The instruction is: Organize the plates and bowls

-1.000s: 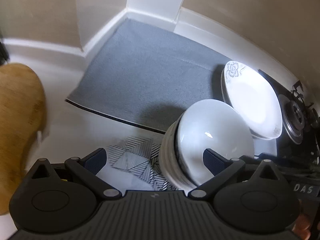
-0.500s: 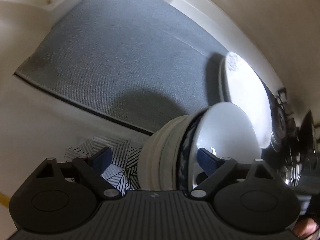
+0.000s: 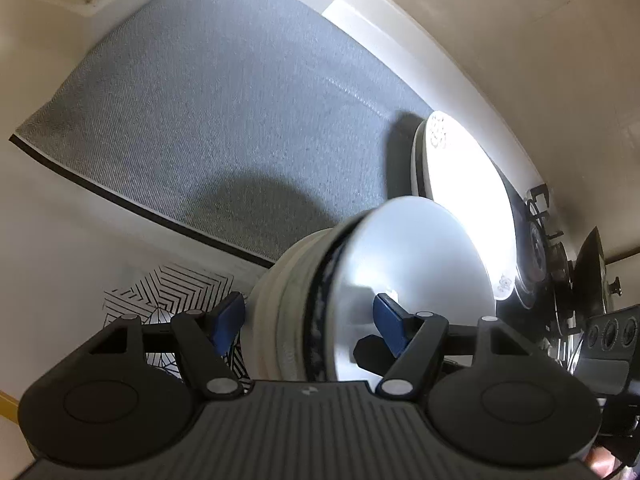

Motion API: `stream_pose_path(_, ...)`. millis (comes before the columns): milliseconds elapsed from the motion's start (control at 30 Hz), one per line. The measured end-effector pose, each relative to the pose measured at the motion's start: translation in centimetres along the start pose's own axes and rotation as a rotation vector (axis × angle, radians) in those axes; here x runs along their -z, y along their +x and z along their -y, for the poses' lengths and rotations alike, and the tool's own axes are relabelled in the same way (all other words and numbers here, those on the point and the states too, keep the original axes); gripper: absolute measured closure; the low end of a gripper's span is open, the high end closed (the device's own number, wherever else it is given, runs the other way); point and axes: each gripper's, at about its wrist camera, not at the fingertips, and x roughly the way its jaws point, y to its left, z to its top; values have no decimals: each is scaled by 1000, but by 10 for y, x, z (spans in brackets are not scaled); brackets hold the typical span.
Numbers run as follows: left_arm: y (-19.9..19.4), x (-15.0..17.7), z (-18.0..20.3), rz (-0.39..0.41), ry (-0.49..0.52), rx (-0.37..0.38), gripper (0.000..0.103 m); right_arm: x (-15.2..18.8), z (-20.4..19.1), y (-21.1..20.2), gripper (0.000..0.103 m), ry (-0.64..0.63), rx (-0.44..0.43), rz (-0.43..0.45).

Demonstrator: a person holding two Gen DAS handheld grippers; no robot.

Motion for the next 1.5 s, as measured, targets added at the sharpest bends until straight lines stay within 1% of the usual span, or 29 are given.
stream_pose_path(100, -1, -2, -6, 4, -22, 10, 28, -3, 0, -3, 35, -10, 4, 15)
stream_pose_path(267, -10, -8, -7, 29, -29, 23, 28, -10, -1, -6, 39, -9, -3, 31)
stream_pose_path(567, -22, -19, -4, 65, -39, 45, 29, -30, -2, -15, 40, -11, -7, 61)
stream_pose_path(833, -21, -32, 11, 89, -21, 55, 29, -46, 0, -22, 41, -1, 5, 89)
stream_pose_path(1033, -22, -40, 26, 109, 10, 71, 29, -60, 3, -35, 41, -5, 17, 140)
stream_pose_path(1233, -5, -48, 38, 97, 9, 77, 29, -72, 11, -37, 42, 7, 34, 160)
stream_pose_path(1500, -7, -52, 44, 105, 10, 81, 29, -77, 11, -43, 42, 0, 37, 178)
